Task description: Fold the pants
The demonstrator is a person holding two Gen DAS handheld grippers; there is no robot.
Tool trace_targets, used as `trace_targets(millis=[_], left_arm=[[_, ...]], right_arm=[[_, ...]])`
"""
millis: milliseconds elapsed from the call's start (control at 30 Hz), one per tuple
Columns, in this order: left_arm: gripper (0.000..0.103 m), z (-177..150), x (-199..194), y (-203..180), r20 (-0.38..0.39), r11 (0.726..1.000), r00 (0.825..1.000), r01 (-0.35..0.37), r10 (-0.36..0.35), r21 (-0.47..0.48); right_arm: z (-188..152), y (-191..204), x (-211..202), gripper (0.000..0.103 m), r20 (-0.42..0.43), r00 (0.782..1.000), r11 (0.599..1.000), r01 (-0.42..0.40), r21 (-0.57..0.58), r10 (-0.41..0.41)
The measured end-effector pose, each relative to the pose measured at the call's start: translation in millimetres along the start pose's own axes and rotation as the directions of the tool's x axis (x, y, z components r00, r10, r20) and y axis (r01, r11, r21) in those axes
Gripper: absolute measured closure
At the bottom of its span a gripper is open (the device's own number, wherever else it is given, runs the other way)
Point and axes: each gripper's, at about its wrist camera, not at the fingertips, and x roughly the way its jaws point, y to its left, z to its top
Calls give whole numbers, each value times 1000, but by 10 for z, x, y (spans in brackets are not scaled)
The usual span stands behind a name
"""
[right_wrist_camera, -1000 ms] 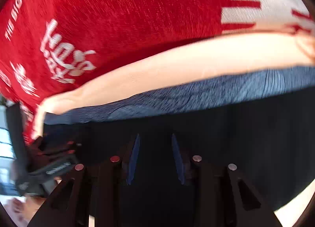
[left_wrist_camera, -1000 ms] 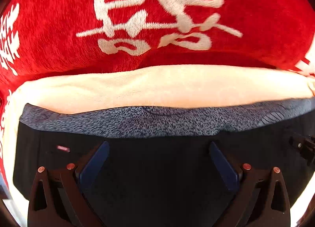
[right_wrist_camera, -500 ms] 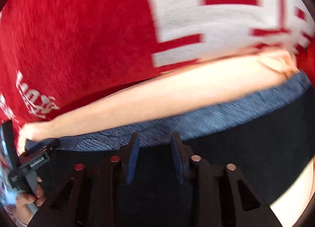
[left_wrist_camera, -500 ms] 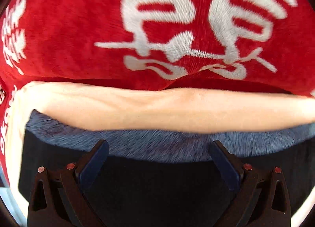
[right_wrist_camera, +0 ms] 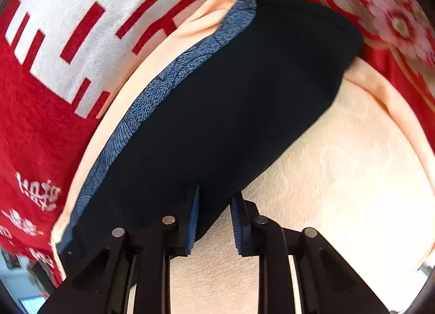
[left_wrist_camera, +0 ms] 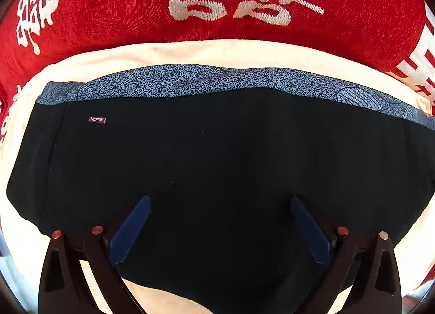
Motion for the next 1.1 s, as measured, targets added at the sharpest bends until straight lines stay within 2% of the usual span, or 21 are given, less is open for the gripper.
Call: trace_targets(millis=[67,167,267,400,500,533,633,733,833,900,1033,1100], left_arm=[[0,-25,11,-54,2,1000,1000,-1,1,9],[0,-87,-8,-151,-3,999,1000,-25,25,29],[0,-38,-102,-300,-13,997,998,-57,57,54],[0,-70,-280,-573,-8,996,1000,-16,17,91],[0,-151,-453,-835,-11,991,1000,3,-2,135],[0,-157,-468,-925,-14,990,1000,15,-13,143],[0,-215,-471,-1289,-20,984,999,46,-44,170],[0,-190,-493,-1638,-9,981,998,64,-64,183],[0,-82,-493,-1863,-13,978,996,90,-89,191],[0,-73,-510,-2210,-11,974,995,98,-98,204],[0,31,-407,-2589,-19,971,994,106,-105,214],[0,153,-201,-2536,-28,971,993,115,-112,207]], right_arm=[[24,0,8,83,17,1000,999,18,-35,-18],[21,10,-6,83,40,998,997,43,-59,-40],[-17,47,-74,77,38,998,997,49,-62,-47],[-202,0,-191,75,-11,999,998,-34,-54,34],[-419,-75,-210,64,-61,996,996,-67,-52,63],[-437,-21,-203,63,-77,995,996,-74,-47,70],[-574,-186,-121,63,-119,988,995,-99,-8,98],[-621,-333,-163,63,-116,987,994,-111,-1,110],[-509,-424,-227,63,-86,990,993,-115,8,115],[-397,-536,-257,63,-69,989,991,-128,41,131],[-246,-693,-292,62,-48,983,982,-170,87,175],[-202,-684,-275,62,-36,980,976,-192,102,197]])
